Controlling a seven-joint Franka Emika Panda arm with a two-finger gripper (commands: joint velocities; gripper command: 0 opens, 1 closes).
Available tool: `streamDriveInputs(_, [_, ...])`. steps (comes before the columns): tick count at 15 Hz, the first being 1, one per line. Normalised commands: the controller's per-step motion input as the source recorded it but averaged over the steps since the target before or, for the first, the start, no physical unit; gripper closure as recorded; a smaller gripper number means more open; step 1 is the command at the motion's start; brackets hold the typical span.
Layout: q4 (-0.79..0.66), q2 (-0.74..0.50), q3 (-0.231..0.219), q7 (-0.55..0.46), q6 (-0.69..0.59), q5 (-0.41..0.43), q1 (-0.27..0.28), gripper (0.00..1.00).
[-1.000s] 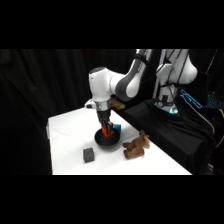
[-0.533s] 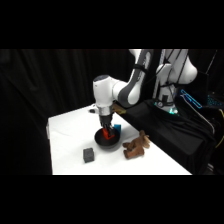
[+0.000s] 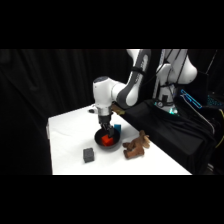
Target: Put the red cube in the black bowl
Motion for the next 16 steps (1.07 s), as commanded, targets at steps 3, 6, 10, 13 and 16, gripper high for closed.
streamDriveInputs(3, [-0.04,-0.31,0.054,-0.16,-0.24,0.039,-0.090,0.00])
streamDriveInputs(6, [0.00,-0.38,0.018,-0.15,-0.45,0.019,-0.065,0.00])
streamDriveInputs(10, [0.07,-0.35,-0.019,-0.14,-0.47,0.014,-0.031,0.00])
streamDriveInputs(13, [0.09,-0.29,-0.024,-0.16,-0.40,0.052,-0.018,0.00])
streamDriveInputs(16, [0.08,-0.24,-0.027,-0.16,-0.31,0.066,0.000,0.00])
